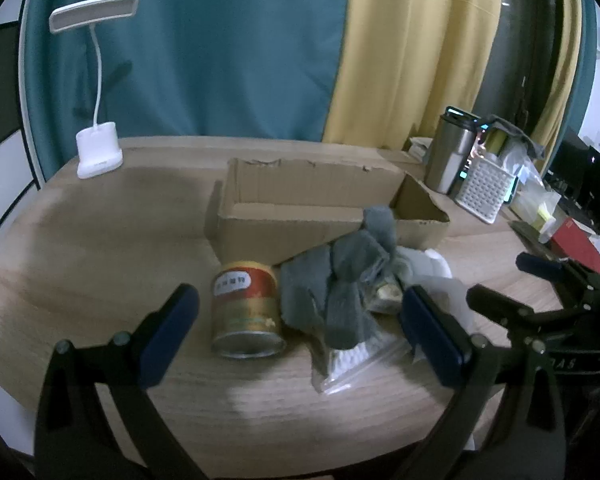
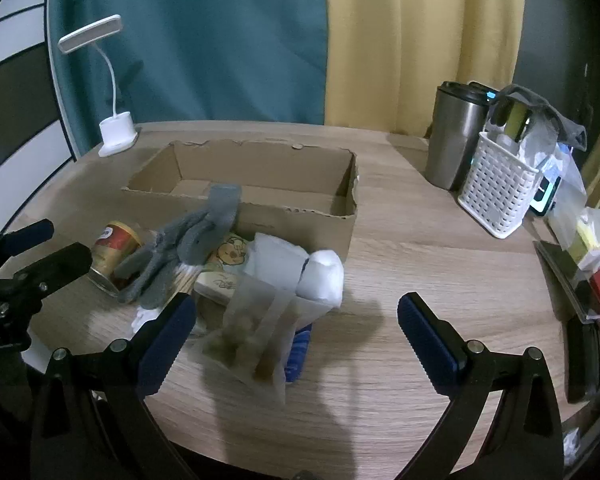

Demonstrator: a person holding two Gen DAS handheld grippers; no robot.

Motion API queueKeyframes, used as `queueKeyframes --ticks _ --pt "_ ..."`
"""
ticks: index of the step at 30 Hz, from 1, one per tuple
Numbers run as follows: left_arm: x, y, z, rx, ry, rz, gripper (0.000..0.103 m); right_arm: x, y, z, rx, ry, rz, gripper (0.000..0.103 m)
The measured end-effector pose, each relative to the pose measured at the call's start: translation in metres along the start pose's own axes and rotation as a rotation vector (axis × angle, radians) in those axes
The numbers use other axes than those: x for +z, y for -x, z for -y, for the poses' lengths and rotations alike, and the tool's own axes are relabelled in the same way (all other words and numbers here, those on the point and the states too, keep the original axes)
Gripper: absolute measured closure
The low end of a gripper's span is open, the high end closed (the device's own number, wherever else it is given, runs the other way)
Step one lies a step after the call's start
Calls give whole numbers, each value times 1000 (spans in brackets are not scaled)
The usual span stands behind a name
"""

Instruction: Organize objects

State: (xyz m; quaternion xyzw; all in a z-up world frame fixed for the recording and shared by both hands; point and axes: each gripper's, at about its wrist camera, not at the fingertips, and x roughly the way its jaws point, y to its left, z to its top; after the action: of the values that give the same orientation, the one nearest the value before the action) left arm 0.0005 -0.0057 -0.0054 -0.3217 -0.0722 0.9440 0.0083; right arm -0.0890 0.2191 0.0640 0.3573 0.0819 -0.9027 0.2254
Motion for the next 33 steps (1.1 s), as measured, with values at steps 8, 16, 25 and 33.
queueKeyframes --ticks 8,16,25,33 --pt "-1 0 -3 9 13 1 0 -1 1 -2 -3 5 3 1" --pt "-4 -1 -7 15 25 -4 0 -1 0 -2 1 5 6 1" --pt "-5 -1 -8 17 29 -5 0 -3 2 -3 5 3 6 1" --pt "-6 0 -9 18 31 -5 0 -2 1 -3 5 0 2 1"
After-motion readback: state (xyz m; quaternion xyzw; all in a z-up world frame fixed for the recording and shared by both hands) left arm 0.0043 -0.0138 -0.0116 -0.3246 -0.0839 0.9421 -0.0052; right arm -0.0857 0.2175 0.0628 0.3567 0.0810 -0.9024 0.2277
